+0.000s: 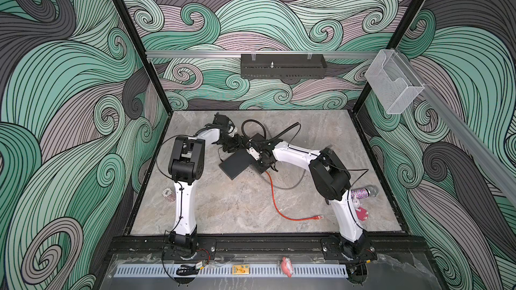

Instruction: Insert the plug into the switch port

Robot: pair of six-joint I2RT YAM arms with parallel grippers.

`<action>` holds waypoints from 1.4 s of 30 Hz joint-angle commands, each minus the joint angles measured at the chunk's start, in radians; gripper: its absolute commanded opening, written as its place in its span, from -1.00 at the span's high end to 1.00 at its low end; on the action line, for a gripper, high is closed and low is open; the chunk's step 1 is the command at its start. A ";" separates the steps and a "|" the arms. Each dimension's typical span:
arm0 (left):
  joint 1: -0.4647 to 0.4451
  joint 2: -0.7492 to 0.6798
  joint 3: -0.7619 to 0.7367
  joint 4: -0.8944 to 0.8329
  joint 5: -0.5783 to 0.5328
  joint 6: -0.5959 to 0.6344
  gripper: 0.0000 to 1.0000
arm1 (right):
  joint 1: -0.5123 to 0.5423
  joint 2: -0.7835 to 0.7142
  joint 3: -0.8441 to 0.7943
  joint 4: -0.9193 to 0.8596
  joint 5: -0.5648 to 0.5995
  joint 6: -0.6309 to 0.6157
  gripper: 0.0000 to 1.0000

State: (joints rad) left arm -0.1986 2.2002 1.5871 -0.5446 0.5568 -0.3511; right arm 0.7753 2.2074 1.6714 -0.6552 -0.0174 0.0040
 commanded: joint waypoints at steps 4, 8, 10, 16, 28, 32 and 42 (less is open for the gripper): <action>-0.049 0.043 -0.047 -0.115 0.071 -0.015 0.03 | 0.013 0.005 0.085 0.215 -0.017 -0.001 0.88; -0.048 0.043 -0.047 -0.117 0.071 -0.014 0.03 | 0.013 -0.003 0.088 0.220 -0.026 0.005 0.88; -0.049 0.043 -0.047 -0.115 0.071 -0.015 0.03 | 0.013 0.001 0.091 0.223 -0.031 0.007 0.88; -0.050 0.040 -0.049 -0.118 0.072 -0.010 0.03 | 0.013 0.038 0.116 0.216 -0.044 0.019 0.88; -0.049 0.037 -0.056 -0.114 0.074 -0.011 0.04 | 0.016 0.024 0.150 0.209 -0.044 0.008 0.88; -0.049 0.035 -0.055 -0.111 0.073 -0.014 0.04 | 0.016 0.022 0.158 0.209 -0.048 0.011 0.88; -0.049 0.037 -0.058 -0.112 0.074 -0.013 0.04 | 0.019 0.052 0.182 0.210 -0.065 0.023 0.88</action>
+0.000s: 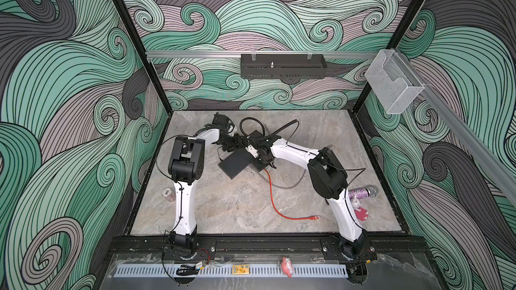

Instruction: Insert the plug into the switch port

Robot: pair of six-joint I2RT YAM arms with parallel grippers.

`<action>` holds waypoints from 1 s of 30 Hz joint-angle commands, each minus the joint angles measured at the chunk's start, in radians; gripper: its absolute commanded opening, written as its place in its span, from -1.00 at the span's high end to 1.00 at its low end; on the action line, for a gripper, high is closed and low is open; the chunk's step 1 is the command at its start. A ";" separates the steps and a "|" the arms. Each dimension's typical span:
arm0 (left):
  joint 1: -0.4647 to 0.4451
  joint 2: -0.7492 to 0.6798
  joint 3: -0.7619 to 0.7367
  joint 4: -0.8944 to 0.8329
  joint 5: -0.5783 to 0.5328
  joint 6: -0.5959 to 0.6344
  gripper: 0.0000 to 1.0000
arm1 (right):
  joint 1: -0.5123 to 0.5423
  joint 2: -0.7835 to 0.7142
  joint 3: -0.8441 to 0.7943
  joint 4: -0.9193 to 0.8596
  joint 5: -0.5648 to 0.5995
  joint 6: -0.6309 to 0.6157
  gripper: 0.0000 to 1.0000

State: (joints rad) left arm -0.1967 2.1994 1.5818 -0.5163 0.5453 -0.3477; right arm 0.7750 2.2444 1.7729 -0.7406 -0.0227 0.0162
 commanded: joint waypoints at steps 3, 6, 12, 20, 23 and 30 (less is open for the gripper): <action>-0.050 0.036 -0.052 -0.140 0.086 -0.016 0.04 | 0.021 0.020 0.093 0.295 -0.060 0.012 0.88; -0.050 0.034 -0.053 -0.142 0.085 -0.014 0.04 | 0.022 0.033 0.111 0.289 -0.064 0.011 0.88; -0.051 0.034 -0.055 -0.140 0.085 -0.014 0.04 | 0.024 0.046 0.124 0.280 -0.065 0.012 0.88; -0.050 0.032 -0.059 -0.135 0.090 -0.014 0.05 | 0.024 0.016 0.123 0.296 -0.058 0.004 0.88; -0.055 0.032 -0.060 -0.136 0.094 -0.011 0.06 | 0.024 0.014 0.132 0.294 -0.064 0.004 0.88; -0.071 0.027 -0.077 -0.139 0.103 -0.005 0.11 | 0.025 -0.011 0.107 0.294 -0.047 -0.005 0.89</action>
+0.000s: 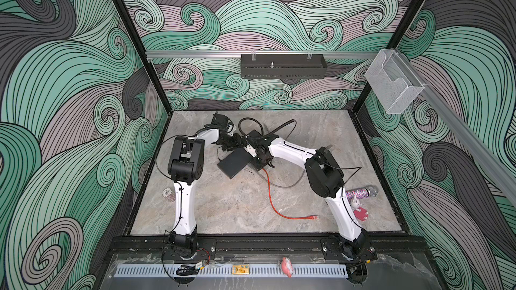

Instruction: Insert the plug into the switch port

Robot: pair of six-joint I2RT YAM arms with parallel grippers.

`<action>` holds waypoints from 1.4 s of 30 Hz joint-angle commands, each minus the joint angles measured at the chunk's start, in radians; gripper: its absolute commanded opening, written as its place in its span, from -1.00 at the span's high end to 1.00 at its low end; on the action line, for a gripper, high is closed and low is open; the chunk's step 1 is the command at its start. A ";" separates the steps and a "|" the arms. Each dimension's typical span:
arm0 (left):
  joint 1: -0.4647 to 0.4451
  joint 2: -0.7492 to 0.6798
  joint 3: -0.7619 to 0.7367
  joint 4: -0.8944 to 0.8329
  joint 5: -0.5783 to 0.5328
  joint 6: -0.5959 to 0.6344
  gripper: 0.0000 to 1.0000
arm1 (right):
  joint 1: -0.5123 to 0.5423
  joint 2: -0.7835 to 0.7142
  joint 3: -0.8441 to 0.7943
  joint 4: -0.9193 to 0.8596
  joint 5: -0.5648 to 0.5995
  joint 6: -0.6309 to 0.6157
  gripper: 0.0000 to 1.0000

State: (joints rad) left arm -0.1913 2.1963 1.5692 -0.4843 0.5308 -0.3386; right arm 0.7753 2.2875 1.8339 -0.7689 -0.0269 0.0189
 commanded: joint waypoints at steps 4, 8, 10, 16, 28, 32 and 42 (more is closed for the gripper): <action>-0.093 0.020 -0.082 -0.166 0.123 -0.011 0.13 | 0.024 -0.075 0.013 0.333 -0.041 -0.005 0.88; -0.098 0.010 -0.090 -0.184 0.107 0.015 0.12 | 0.024 -0.088 -0.015 0.341 -0.038 -0.006 0.89; -0.100 0.008 -0.084 -0.202 0.107 0.034 0.07 | 0.023 -0.089 -0.029 0.342 -0.034 -0.009 0.89; -0.094 0.014 -0.023 -0.282 0.112 0.087 -0.01 | 0.011 -0.123 -0.116 0.373 -0.016 -0.010 0.89; -0.093 0.025 0.075 -0.493 -0.009 0.243 -0.07 | -0.005 -0.151 -0.183 0.403 -0.025 0.005 0.89; -0.080 -0.004 0.067 -0.498 -0.063 0.250 -0.14 | -0.009 -0.155 -0.201 0.404 -0.021 0.008 0.88; -0.059 -0.053 0.032 -0.541 -0.073 0.282 -0.18 | -0.014 -0.167 -0.219 0.403 -0.029 0.007 0.89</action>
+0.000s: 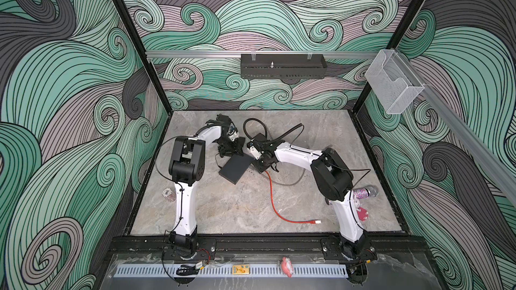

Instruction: Insert the plug into the switch port

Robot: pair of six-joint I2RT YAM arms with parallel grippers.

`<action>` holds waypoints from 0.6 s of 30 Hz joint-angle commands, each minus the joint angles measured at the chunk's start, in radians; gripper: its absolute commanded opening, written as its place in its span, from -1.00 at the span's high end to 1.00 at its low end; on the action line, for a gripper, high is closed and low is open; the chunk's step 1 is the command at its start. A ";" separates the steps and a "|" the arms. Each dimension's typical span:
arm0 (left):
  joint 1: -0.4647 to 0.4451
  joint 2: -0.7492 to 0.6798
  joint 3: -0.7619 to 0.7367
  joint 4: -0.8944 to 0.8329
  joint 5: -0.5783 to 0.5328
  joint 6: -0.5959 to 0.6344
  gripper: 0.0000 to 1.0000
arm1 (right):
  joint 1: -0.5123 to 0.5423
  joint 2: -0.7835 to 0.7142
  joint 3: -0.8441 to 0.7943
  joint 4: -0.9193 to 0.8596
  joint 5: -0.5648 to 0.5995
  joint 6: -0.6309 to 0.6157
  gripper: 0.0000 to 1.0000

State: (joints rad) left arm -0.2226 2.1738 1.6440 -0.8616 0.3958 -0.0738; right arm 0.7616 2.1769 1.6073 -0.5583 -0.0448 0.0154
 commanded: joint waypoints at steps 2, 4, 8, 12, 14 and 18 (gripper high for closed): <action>-0.024 -0.046 -0.072 -0.160 0.051 0.017 -0.18 | -0.001 -0.057 0.006 0.194 -0.013 0.006 0.88; -0.014 -0.060 -0.089 -0.161 0.058 0.017 -0.17 | -0.001 -0.058 0.003 0.193 -0.017 -0.003 0.88; -0.002 -0.075 -0.105 -0.174 0.084 0.036 -0.15 | 0.000 -0.061 -0.010 0.192 -0.043 -0.054 0.88; 0.002 -0.066 -0.120 -0.187 0.098 0.057 -0.12 | -0.001 -0.076 -0.054 0.260 -0.073 -0.148 0.87; 0.003 -0.056 -0.119 -0.187 0.107 0.057 -0.10 | -0.004 -0.087 -0.082 0.304 -0.119 -0.202 0.86; 0.002 -0.046 -0.114 -0.184 0.106 0.053 -0.09 | -0.013 -0.081 -0.097 0.322 -0.183 -0.295 0.86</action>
State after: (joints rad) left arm -0.2005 2.1143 1.5433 -0.9897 0.4118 -0.0319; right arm 0.7376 2.1326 1.4944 -0.3931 -0.1005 -0.1833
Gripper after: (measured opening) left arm 0.549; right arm 0.075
